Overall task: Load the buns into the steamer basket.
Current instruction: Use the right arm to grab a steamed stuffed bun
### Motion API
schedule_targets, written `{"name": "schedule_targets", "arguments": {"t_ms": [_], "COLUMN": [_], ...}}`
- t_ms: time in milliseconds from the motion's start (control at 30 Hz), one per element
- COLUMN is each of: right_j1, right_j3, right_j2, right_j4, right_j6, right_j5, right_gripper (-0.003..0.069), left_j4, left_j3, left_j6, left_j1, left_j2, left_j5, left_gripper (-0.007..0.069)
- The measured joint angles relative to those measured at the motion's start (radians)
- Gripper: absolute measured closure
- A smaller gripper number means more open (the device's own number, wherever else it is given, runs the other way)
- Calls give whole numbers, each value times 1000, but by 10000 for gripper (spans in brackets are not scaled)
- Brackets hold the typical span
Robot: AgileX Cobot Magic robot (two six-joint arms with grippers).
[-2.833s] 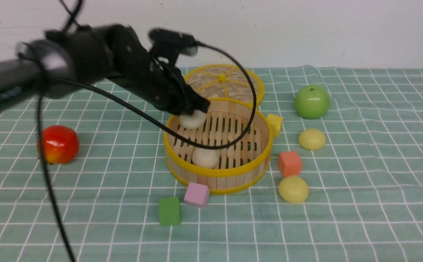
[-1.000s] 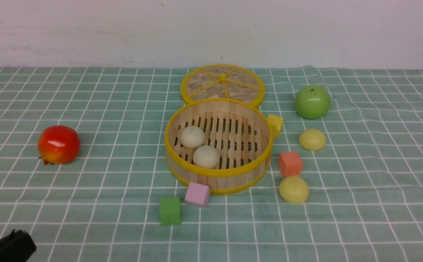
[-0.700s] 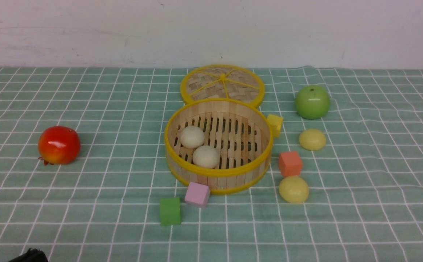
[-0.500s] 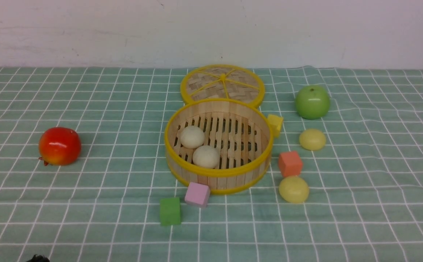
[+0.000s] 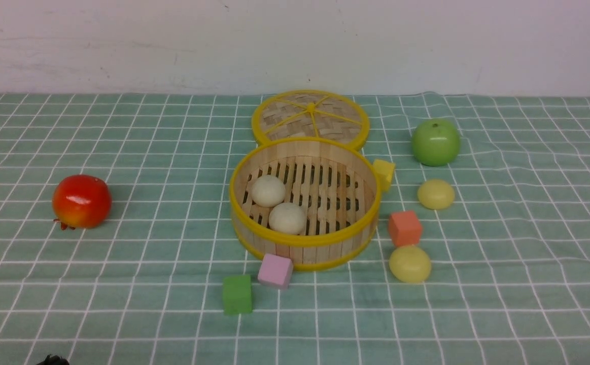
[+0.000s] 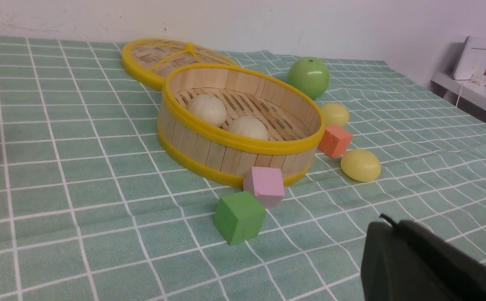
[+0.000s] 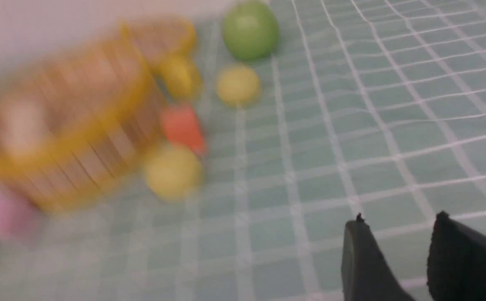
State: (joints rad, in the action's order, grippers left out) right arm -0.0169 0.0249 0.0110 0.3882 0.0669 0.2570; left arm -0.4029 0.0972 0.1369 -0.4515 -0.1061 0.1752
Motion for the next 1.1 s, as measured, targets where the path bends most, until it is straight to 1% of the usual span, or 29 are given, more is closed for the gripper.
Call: {"name": "schedule_targets", "arguments": {"t_ms": [100,167,200,233,300,333,367,400,433,467,567,600,667,700,733,767,867,900,967,1100], "right_j1": [0,0,0,0,0,0,0,0,0,0,0,0,0,0,0,0,10,34,81,200], "right_j3": [0,0,0,0,-2,-15,-45,-53,-153,-221,-368,-477,-590,-599,-644,-696,-784,-827,-882,-1020], "right_j2": [0,0,0,0,0,-2,-15,-19,-100,-170,-347,-503,-690,-707,-791,-899,-1088,-1149,-1230,-1394], "right_j4": [170,248,264,323,370,373,369,367,335,311,255,207,118,110,73,39,20,19,15,-34], "right_j6": [87,115,121,131,127,105,65,56,-40,-93,-191,-235,-259,-261,-263,-264,-264,-264,-264,-248], "right_j5": [-72,-110,-116,-137,-147,-121,-57,-57,81,169,376,492,609,609,633,648,644,632,607,582], "right_gripper": [419,419,419,419,419,419,419,419,419,419,419,419,431,431,447,478,561,588,614,620], "left_j4": [0,0,0,0,0,0,0,0,0,0,0,0,0,0,0,0,0,0,0,0], "left_j3": [0,0,0,0,0,0,0,0,0,0,0,0,0,0,0,0,0,0,0,0], "left_j6": [0,0,0,0,0,0,0,0,0,0,0,0,0,0,0,0,0,0,0,0], "left_j1": [0,0,0,0,0,0,0,0,0,0,0,0,0,0,0,0,0,0,0,0], "left_j2": [0,0,0,0,0,0,0,0,0,0,0,0,0,0,0,0,0,0,0,0], "left_j5": [0,0,0,0,0,0,0,0,0,0,0,0,0,0,0,0,0,0,0,0], "left_gripper": [638,638,638,638,638,638,638,638,638,638,638,638,638,638,638,638,638,638,638,638]}}
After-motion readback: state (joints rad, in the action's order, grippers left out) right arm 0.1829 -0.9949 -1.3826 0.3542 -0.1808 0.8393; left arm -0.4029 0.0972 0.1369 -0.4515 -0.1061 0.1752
